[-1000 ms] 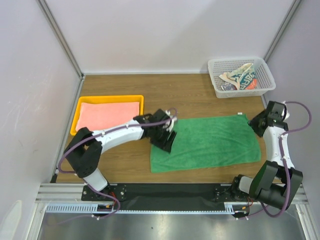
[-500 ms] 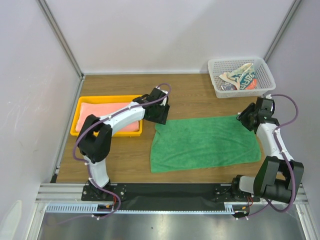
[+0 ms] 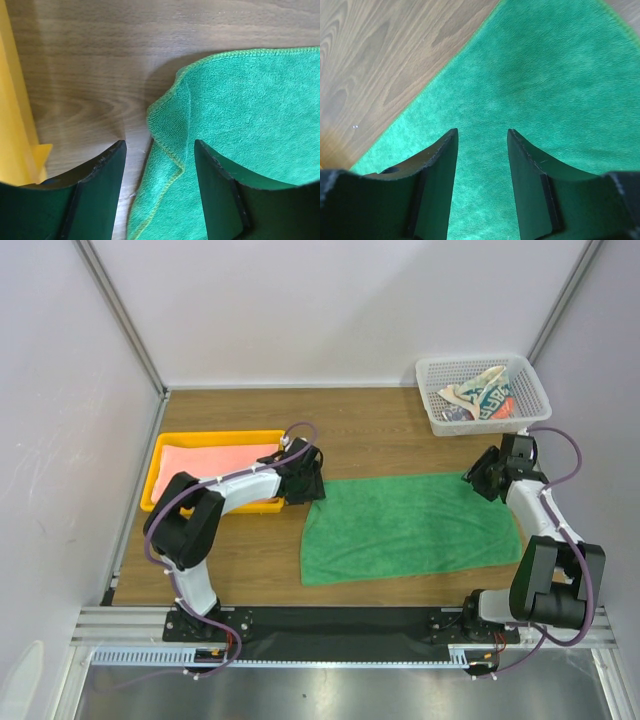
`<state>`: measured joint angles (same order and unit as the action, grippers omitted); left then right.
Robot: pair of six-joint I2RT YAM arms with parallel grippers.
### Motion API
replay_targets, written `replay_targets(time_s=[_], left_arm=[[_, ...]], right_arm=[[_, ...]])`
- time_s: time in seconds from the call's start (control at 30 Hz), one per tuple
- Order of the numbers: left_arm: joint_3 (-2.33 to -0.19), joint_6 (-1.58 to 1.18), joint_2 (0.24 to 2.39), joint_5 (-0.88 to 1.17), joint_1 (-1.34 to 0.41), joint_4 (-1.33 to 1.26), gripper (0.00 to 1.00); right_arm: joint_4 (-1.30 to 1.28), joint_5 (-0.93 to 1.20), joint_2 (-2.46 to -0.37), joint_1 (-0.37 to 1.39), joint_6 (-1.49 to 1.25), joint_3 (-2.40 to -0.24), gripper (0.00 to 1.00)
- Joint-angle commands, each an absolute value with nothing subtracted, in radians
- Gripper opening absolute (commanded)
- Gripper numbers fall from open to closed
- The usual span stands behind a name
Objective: Fold and stack the towels
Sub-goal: Flatten out the crumpled towel
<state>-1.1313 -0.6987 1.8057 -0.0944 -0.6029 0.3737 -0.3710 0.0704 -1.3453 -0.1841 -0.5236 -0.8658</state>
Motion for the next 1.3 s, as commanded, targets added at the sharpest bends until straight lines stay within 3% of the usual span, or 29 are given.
replay_targets(time_s=[0.0, 0.17, 0.5, 0.83, 0.93, 1.03, 1.07, 1.1, 1.2, 1.27], left_arm=[[-1.088, -0.808, 1.753, -0.081, -0.603, 0.260, 0.62], [-1.077, -0.834, 1.770, -0.094, -0.595, 0.226, 0.56], [-1.104, -0.801, 1.781, -0.239, -0.589, 0.245, 0.31], [-1.154, -0.566, 1.796, -0.393, -0.588, 0.275, 0.28], [-1.172, -0.493, 1.821, -0.439, -0.589, 0.284, 0.31], [-1.203, -0.413, 1.839, -0.449, -0.589, 0.281, 0.50], [-1.216, -0.382, 1.842, -0.448, -0.589, 0.275, 0.65], [-1.221, -0.370, 1.838, -0.439, -0.588, 0.264, 0.69], [-1.241, -0.350, 1.815, -0.379, -0.589, 0.255, 0.70], [-1.253, -0.379, 1.799, -0.335, -0.589, 0.274, 0.66]], right_arm=[[-0.344, 0.084, -1.359, -0.163, -0.522, -0.913, 0.49], [-0.362, 0.083, -1.361, -0.152, -0.517, -0.923, 0.49], [-0.403, 0.061, -1.350, -0.129, -0.512, -0.950, 0.49], [-0.388, 0.043, -1.376, -0.120, -0.525, -0.904, 0.48], [-0.382, 0.034, -1.391, -0.118, -0.526, -0.896, 0.48], [-0.387, 0.017, -1.416, -0.118, -0.526, -0.899, 0.48], [-0.388, 0.014, -1.420, -0.118, -0.526, -0.900, 0.48], [-0.388, 0.014, -1.425, -0.118, -0.528, -0.900, 0.48], [-0.379, 0.006, -1.446, -0.121, -0.532, -0.908, 0.48], [-0.370, 0.002, -1.472, -0.127, -0.526, -0.923, 0.48]])
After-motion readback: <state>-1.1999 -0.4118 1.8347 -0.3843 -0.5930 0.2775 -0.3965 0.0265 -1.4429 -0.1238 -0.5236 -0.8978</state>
